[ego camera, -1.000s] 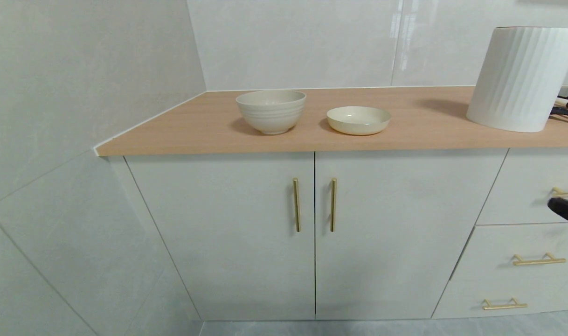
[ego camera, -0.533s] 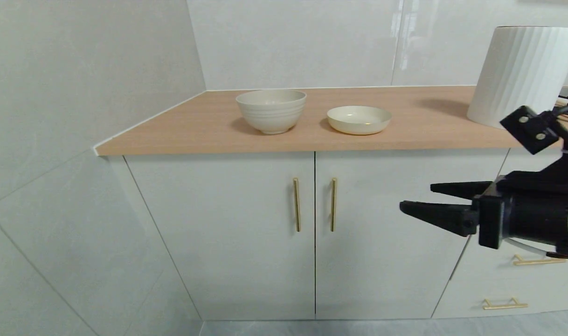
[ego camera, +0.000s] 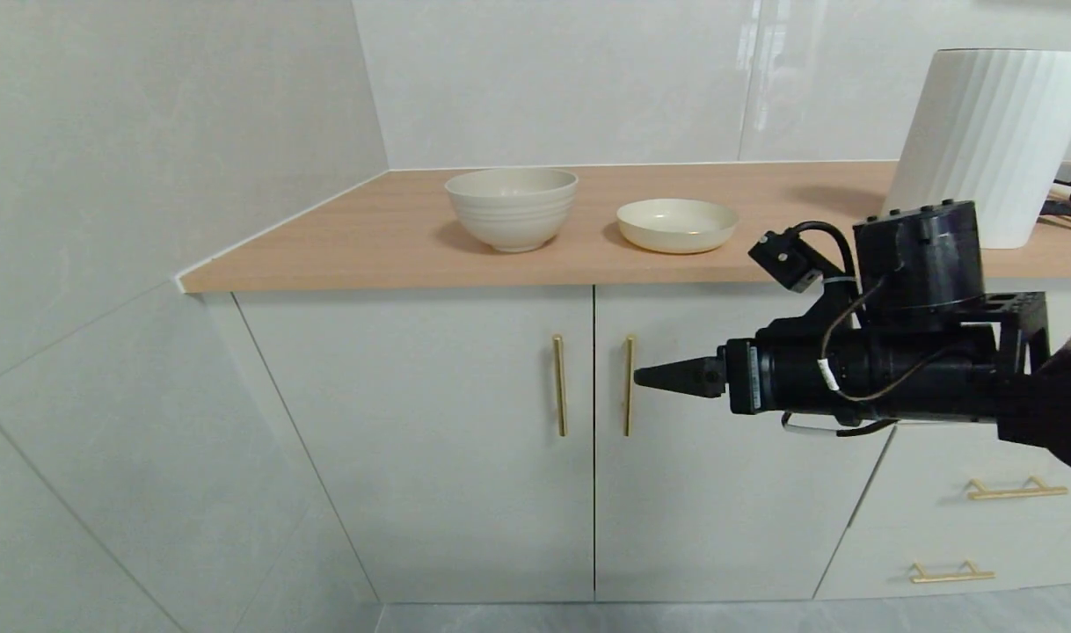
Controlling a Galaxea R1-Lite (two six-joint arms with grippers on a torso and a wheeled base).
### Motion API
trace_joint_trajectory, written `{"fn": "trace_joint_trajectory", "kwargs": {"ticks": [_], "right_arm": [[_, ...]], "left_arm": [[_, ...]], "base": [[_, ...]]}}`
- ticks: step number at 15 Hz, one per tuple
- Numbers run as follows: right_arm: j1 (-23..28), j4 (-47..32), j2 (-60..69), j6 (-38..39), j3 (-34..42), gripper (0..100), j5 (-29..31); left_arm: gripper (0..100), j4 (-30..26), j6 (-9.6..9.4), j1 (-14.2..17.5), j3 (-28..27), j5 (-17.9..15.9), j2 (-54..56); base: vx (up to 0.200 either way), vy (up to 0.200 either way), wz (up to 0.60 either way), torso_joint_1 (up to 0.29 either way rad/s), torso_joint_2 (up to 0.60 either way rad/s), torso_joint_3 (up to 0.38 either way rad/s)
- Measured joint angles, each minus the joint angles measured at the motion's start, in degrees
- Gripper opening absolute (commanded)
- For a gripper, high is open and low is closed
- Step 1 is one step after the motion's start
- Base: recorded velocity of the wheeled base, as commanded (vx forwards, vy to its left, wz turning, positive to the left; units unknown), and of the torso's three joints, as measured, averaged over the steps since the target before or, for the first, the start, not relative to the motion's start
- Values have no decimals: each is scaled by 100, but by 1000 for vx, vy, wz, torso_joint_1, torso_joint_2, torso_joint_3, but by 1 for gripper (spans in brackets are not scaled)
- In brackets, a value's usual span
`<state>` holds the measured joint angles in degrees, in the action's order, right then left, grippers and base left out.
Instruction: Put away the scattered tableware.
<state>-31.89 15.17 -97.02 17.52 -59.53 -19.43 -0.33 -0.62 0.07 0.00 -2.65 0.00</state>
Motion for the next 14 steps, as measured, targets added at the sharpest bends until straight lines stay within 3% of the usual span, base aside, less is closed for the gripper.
{"fn": "trace_joint_trajectory", "kwargs": {"ticks": [5,14], "right_arm": [[-9,998,-807,38,-45,100,149],[-22,1975,-1604,462,-83,100,406]], "left_arm": [[100,0,2,0,0,0,0],[100,0,0,0,0,0,0]], "base": [[0,0,0,0,0,0],[0,0,0,0,0,0]]}}
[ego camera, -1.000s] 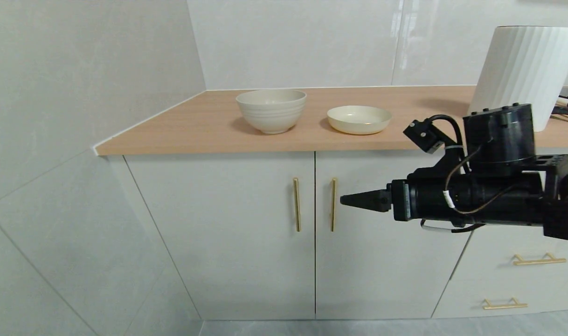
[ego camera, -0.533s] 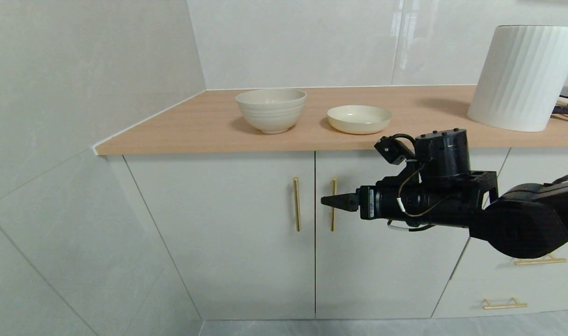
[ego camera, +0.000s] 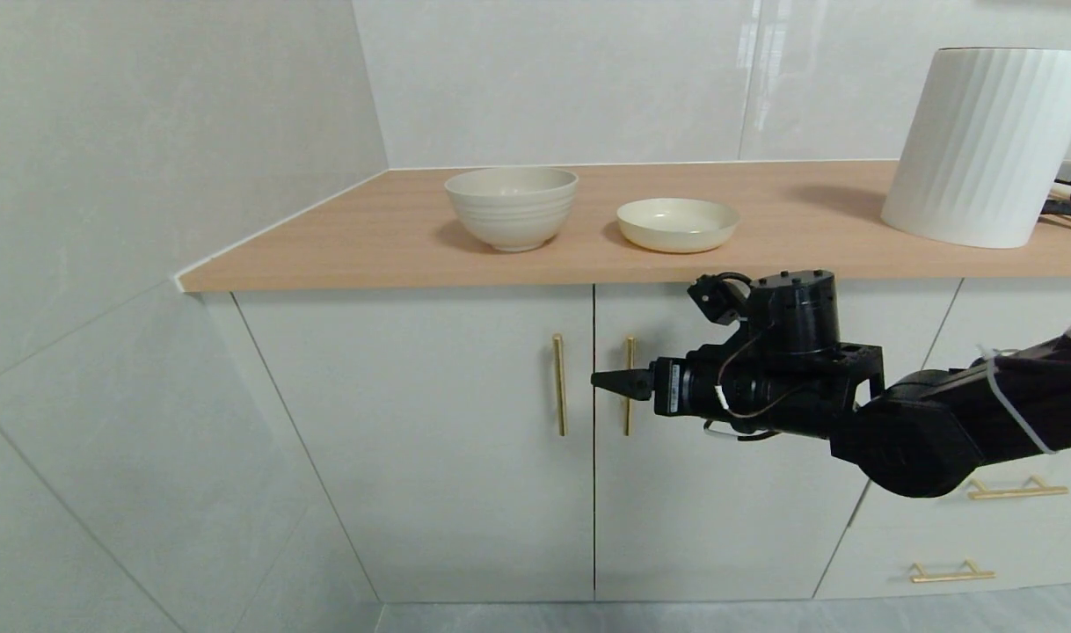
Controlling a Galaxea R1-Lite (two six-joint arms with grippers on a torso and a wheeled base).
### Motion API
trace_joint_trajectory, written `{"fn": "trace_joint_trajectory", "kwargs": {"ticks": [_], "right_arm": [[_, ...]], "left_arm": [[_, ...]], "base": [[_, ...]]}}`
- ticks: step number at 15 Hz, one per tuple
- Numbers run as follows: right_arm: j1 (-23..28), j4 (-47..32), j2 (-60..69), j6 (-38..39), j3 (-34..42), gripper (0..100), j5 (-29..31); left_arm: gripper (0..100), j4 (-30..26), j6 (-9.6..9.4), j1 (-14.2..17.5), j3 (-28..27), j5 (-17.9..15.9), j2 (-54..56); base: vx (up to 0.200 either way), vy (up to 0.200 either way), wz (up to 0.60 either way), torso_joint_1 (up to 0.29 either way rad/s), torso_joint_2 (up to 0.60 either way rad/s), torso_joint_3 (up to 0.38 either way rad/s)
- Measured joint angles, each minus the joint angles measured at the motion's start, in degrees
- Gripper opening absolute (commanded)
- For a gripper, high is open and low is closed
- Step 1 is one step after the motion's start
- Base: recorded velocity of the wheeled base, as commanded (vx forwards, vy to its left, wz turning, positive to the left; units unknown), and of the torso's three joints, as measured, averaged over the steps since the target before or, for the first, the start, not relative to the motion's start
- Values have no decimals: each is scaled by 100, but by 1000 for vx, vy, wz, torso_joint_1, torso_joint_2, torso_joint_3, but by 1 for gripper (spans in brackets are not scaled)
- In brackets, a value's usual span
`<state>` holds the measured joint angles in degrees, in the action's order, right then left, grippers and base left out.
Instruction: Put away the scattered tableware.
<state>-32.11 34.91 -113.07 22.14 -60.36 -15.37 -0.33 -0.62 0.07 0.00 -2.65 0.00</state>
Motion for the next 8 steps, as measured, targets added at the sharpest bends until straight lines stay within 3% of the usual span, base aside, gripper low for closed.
{"fn": "trace_joint_trajectory", "kwargs": {"ticks": [4,8], "right_arm": [[-2,791,-410,5,-4,100,282],[-93,1059,-560,238,9,100,290]], "left_arm": [[100,0,0,0,0,0,0],[100,0,0,0,0,0,0]], "base": [[0,0,0,0,0,0],[0,0,0,0,0,0]]}}
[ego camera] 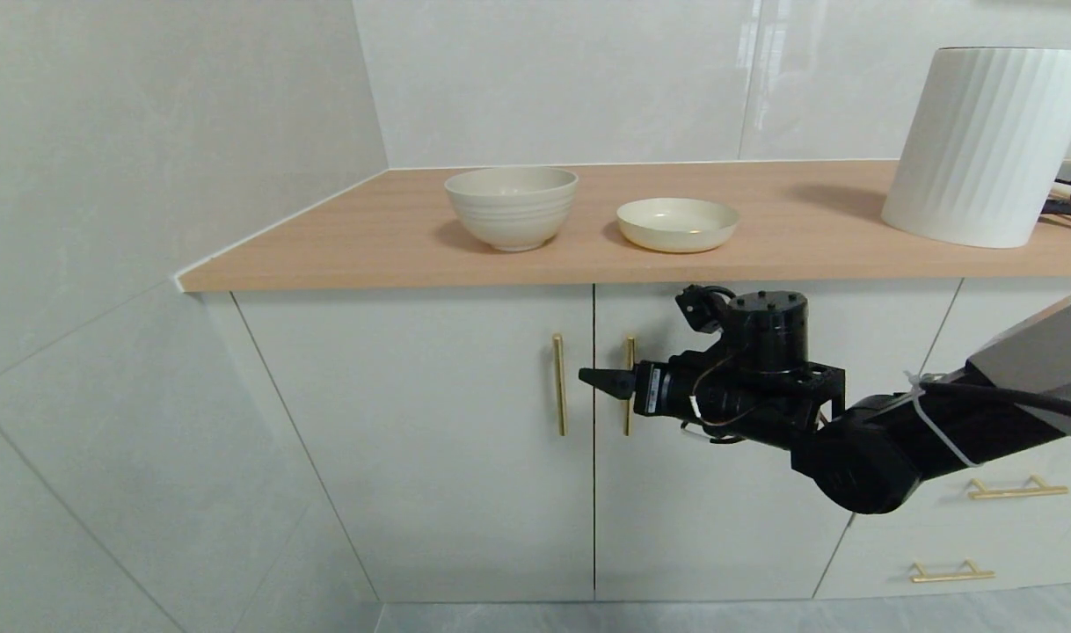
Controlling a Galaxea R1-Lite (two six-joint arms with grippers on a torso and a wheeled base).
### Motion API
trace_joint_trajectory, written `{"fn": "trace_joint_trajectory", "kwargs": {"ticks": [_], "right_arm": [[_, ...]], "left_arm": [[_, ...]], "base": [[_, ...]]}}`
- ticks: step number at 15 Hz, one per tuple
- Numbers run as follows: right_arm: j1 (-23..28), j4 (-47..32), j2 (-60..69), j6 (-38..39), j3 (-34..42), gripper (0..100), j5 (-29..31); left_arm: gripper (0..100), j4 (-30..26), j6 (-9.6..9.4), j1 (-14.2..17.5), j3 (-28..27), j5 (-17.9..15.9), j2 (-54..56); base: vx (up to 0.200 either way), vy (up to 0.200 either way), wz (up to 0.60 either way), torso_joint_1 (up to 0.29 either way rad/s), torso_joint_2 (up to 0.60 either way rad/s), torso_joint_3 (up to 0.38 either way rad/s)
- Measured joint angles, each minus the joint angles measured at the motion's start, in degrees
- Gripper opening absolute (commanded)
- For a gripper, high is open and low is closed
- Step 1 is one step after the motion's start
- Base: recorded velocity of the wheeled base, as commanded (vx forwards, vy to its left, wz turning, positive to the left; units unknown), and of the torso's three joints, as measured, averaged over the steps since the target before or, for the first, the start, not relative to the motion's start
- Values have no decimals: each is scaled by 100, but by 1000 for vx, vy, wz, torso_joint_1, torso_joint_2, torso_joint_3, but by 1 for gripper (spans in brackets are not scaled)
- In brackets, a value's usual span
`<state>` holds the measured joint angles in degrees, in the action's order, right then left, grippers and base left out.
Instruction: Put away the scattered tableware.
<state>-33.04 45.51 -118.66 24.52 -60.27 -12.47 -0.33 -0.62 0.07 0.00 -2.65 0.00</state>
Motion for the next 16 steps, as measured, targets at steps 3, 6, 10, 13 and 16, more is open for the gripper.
{"fn": "trace_joint_trajectory", "kwargs": {"ticks": [3,6,10,13,16], "right_arm": [[-124,121,-22,184,21,100,11],[-157,121,-18,226,24,100,18],[-168,118,28,247,63,100,-22],[-191,138,105,241,208,100,-145],[-179,149,361,215,602,100,-1076]], "left_arm": [[100,0,0,0,0,0,0],[100,0,0,0,0,0,0],[100,0,0,0,0,2,0],[100,0,0,0,0,0,0],[100,0,0,-2,0,0,0]], "base": [[0,0,0,0,0,0],[0,0,0,0,0,0],[0,0,0,0,0,0],[0,0,0,0,0,0],[0,0,0,0,0,0]]}}
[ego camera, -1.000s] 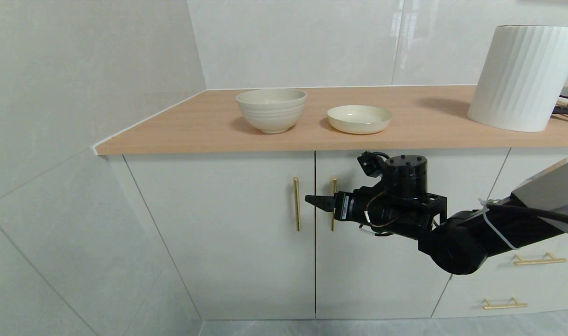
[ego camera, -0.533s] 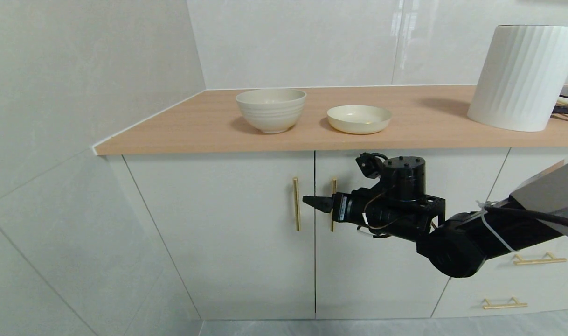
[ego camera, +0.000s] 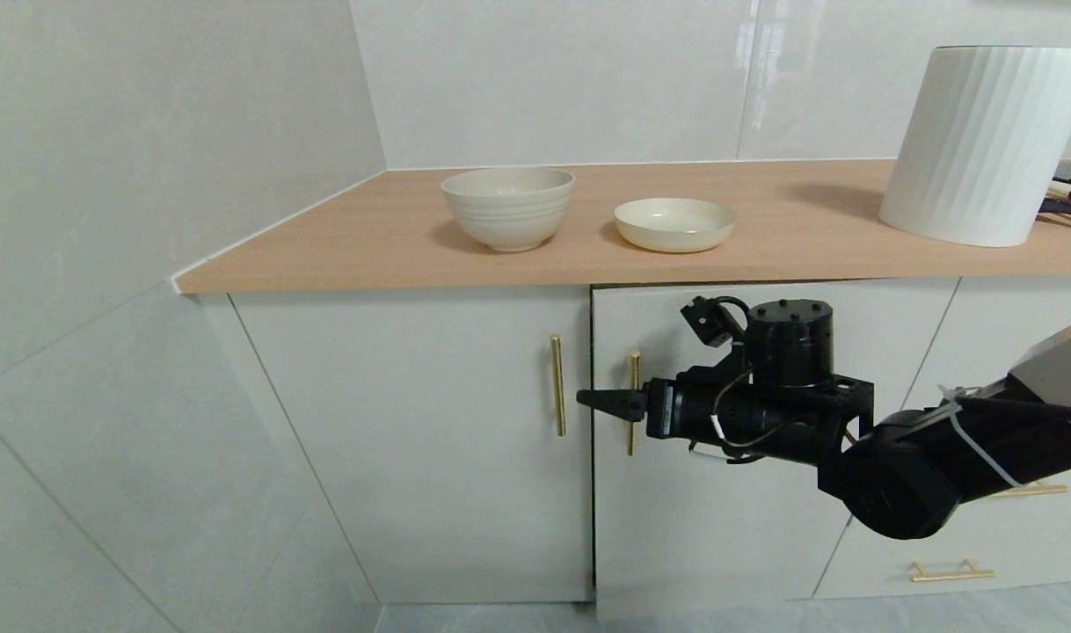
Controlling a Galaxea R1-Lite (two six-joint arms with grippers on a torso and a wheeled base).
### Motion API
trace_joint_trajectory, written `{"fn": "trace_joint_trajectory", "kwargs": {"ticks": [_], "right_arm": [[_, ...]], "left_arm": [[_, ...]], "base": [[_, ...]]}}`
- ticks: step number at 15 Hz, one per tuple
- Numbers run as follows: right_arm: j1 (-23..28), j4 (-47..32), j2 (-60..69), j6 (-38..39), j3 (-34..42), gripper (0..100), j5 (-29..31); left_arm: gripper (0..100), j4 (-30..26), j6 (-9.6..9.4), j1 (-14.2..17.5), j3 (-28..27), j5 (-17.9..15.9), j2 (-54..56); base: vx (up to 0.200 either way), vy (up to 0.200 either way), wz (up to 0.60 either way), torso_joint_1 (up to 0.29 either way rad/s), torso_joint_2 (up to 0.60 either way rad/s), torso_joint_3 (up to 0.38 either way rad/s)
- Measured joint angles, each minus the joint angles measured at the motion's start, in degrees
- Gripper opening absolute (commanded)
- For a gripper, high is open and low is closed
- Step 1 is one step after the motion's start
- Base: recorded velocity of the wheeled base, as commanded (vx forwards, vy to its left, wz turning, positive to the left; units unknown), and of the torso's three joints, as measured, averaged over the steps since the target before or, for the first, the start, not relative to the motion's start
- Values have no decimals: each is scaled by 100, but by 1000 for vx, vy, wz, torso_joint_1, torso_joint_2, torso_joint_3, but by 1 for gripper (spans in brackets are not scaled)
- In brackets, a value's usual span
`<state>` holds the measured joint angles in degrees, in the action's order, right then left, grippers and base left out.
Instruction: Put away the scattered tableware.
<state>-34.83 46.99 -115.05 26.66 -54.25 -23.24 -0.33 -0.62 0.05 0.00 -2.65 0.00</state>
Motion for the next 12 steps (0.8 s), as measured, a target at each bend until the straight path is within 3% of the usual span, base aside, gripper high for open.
{"fn": "trace_joint_trajectory", "kwargs": {"ticks": [12], "right_arm": [[16,5,834,-39,856,100,-728]], "left_arm": [[100,-2,2,2,0,0,0]], "base": [[0,0,0,0,0,0]]}}
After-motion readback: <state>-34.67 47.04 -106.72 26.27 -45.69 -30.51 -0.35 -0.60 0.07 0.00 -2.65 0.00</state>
